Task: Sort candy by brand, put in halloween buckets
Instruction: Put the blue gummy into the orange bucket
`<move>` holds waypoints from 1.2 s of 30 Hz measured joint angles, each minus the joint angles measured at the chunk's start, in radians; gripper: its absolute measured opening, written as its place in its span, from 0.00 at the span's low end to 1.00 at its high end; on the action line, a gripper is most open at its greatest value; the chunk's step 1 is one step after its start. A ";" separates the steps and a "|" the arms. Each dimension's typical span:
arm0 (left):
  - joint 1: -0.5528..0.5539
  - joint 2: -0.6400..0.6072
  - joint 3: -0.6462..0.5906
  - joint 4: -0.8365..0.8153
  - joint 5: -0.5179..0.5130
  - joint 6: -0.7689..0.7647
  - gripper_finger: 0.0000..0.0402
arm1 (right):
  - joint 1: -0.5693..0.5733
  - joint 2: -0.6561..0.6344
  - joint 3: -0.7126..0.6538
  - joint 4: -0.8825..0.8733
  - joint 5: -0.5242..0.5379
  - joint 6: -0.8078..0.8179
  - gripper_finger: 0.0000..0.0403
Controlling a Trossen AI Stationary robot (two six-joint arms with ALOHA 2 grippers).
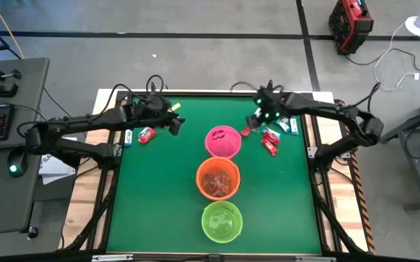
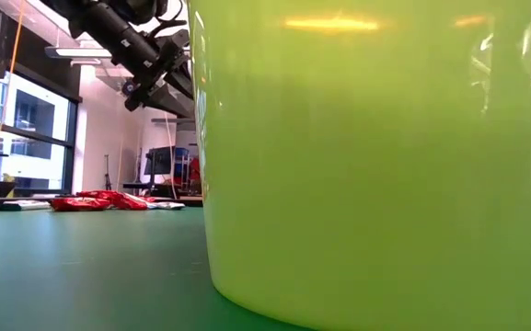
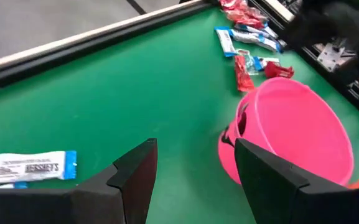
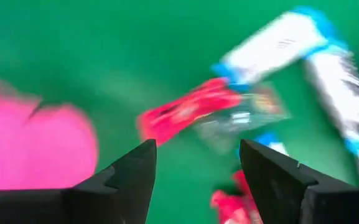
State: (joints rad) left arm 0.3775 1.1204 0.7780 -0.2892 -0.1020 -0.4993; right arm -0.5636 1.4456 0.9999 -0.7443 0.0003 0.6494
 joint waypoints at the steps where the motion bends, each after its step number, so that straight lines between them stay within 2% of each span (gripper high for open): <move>1: -0.005 0.003 0.000 0.001 0.000 -0.009 0.51 | -0.036 0.000 -0.019 0.009 0.005 0.050 0.55; 6: -0.022 0.004 0.000 -0.001 -0.006 -0.020 0.51 | -0.127 0.000 -0.113 0.090 0.009 0.184 0.55; 13: -0.026 0.004 0.000 -0.002 -0.015 -0.020 0.51 | -0.139 0.003 -0.238 0.265 0.012 0.343 0.55; 17: -0.026 0.004 0.000 -0.002 -0.015 -0.020 0.51 | -0.139 0.037 -0.265 0.323 0.016 0.409 0.52; 23: -0.026 0.004 0.000 -0.002 -0.014 -0.020 0.51 | -0.139 0.113 -0.259 0.423 0.027 0.427 0.43; 29: -0.027 0.004 0.000 -0.006 -0.008 -0.021 0.51 | -0.139 0.169 -0.254 0.430 0.022 0.436 0.34; 32: -0.028 0.004 0.000 -0.007 -0.008 -0.020 0.51 | -0.137 0.146 -0.256 0.418 0.032 0.388 0.28; 36: -0.028 0.004 0.000 -0.009 -0.008 -0.007 0.51 | -0.137 0.060 -0.263 0.361 0.070 0.303 0.12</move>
State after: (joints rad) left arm 0.3496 1.1248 0.7780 -0.2982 -0.1100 -0.5061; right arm -0.7009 1.5056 0.7372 -0.3829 0.0707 0.9519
